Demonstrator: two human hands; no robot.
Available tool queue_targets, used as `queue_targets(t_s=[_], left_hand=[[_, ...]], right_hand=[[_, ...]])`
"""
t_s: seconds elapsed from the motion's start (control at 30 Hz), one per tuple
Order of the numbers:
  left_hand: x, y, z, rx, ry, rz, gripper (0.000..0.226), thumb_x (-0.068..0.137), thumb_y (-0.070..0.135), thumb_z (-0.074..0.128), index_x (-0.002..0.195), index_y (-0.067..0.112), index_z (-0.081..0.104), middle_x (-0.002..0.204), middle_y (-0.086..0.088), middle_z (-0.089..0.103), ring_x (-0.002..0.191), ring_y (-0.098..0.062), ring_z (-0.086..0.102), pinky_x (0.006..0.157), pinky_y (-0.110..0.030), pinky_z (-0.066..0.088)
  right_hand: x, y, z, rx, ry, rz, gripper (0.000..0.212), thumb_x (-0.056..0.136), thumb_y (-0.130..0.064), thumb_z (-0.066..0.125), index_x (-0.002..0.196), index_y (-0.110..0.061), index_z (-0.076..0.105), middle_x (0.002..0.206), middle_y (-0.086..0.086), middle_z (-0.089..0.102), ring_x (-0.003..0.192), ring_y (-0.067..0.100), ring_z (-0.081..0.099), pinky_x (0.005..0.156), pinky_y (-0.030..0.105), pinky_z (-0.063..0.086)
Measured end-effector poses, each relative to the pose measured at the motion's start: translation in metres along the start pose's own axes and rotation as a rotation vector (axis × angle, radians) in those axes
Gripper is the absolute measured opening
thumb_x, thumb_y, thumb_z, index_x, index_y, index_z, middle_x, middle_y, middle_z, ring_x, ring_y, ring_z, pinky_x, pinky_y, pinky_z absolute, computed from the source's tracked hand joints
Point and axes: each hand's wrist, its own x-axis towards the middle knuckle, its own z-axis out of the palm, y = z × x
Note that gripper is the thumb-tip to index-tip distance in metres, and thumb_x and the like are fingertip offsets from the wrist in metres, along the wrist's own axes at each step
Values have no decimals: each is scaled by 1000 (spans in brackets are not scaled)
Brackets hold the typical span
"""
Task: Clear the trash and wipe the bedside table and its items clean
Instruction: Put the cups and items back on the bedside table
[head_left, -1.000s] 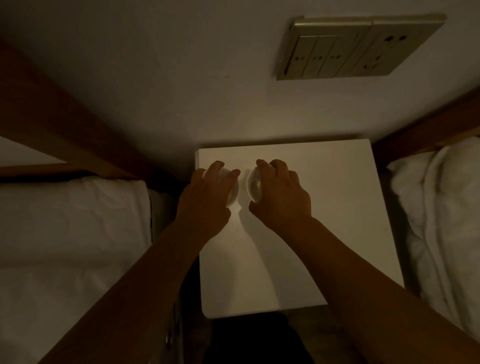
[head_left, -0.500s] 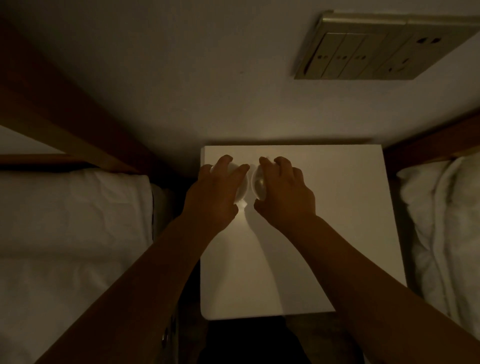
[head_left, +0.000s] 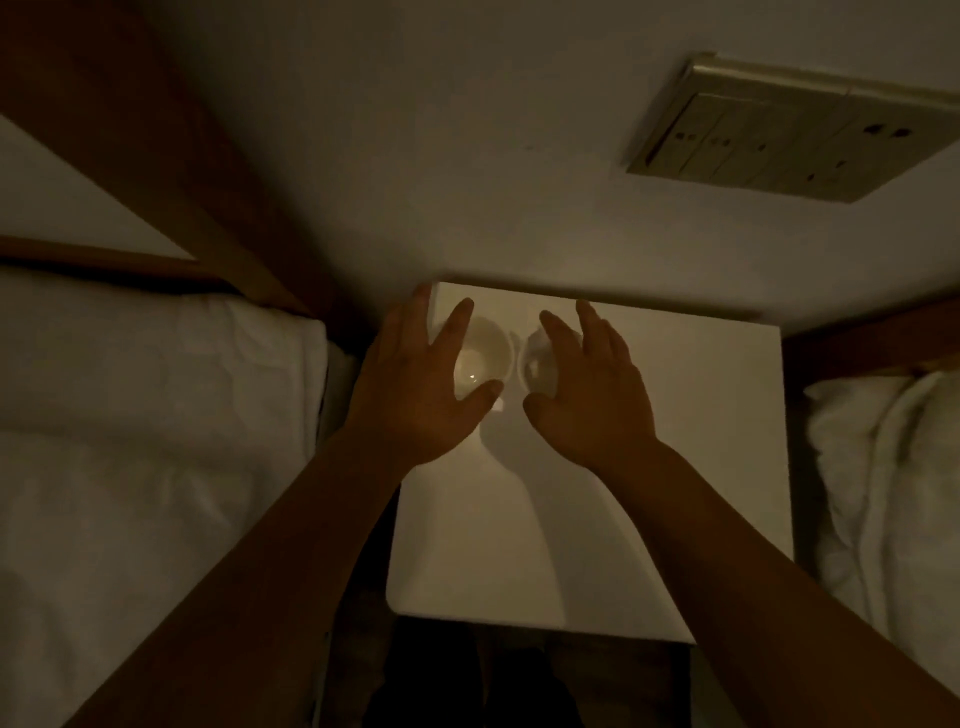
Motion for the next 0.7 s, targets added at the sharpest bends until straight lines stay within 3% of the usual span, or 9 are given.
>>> queue_targets(t_s=[0.33,0.5,0.7], left_hand=[[-74,-37,-27,-43,71,-376,84,84,70,38,152,32,6,162,-8,1,147,-34,0,115,-56,16],[-178,-82,-52,-57,179,-656,84,85,69,39,152,32,5,162,-9,2,147,-35,1,114,-56,18],[-309,-114,-63,-91,282,-963,87,77,75,24,151,32,7,162,-8,5,147,-34,4,114,-52,22]], right_hand=[[-18,-77,5,-122,22,-328,78,78,-60,46,146,-25,29,159,14,16,144,38,13,111,56,25],[-54,-165,38,-164,-84,-619,78,77,-60,50,145,-27,28,158,11,17,144,36,13,110,57,28],[-121,-252,92,-231,-238,-908,81,81,-63,49,147,-29,19,160,8,8,146,30,6,112,51,22]])
